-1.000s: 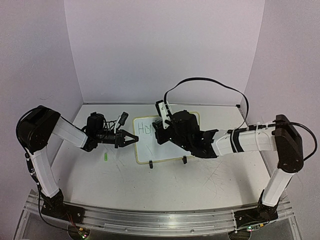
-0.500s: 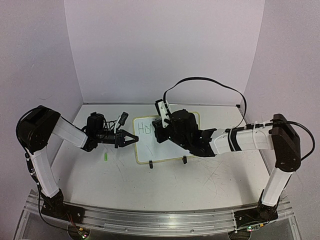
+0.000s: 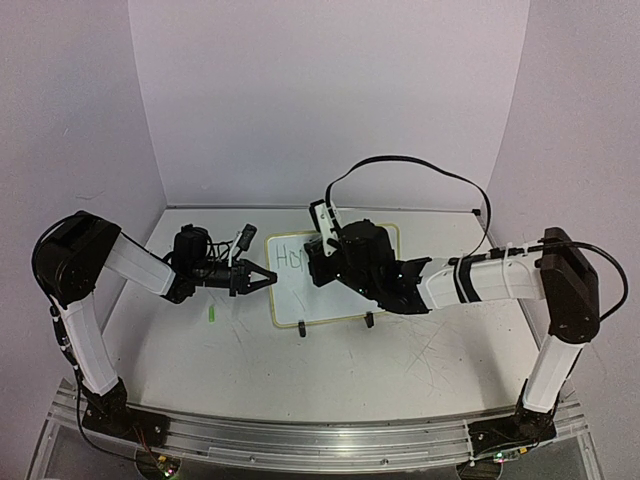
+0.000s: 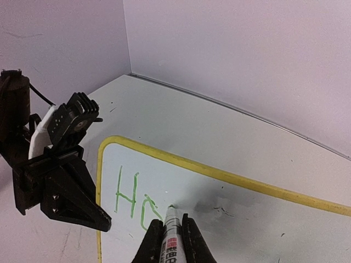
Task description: Write a sentence on the whiteboard
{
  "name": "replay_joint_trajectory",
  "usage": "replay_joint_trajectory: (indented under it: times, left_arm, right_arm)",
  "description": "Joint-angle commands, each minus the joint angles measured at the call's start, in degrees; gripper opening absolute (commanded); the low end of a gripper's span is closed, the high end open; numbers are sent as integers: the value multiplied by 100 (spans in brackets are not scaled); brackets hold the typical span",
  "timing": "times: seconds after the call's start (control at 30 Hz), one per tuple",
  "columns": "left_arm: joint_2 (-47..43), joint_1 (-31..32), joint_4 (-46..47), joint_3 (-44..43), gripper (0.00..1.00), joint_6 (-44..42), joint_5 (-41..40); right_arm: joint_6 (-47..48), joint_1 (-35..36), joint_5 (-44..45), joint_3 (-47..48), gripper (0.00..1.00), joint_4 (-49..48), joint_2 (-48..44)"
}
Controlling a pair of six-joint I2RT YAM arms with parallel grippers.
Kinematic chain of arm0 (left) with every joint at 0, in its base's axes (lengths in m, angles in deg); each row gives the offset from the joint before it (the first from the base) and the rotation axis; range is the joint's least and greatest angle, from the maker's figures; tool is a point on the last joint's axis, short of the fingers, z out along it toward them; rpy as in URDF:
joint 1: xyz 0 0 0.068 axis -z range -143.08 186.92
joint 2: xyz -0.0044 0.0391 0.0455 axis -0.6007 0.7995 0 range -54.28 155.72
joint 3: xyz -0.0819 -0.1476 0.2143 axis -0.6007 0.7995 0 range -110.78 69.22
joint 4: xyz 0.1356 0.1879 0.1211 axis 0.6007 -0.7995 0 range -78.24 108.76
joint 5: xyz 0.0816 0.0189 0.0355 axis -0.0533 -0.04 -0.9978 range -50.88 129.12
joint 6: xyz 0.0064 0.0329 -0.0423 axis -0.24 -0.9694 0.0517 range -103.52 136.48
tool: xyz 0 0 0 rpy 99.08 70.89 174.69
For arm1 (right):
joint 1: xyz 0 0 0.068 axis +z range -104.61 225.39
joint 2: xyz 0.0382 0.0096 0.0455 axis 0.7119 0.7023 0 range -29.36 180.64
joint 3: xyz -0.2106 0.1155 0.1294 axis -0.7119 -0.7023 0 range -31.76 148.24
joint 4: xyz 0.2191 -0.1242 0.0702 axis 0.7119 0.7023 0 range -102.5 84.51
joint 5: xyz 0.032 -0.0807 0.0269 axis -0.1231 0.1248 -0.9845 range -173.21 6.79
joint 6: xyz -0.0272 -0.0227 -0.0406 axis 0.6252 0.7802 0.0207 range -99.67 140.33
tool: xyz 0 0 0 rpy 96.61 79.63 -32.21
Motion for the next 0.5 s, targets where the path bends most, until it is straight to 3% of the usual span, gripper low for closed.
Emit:
replay_joint_trajectory:
  times: [0.0, 0.47]
  left_arm:
    - [-112, -7, -159, -75, 0, -229, -206]
    - [-106, -2, -163, -66, 0, -230, -204]
  right_arm:
    - [54, -35, 343, 17, 0, -95, -100]
    - [-36, -34, 494, -313, 0, -96, -319]
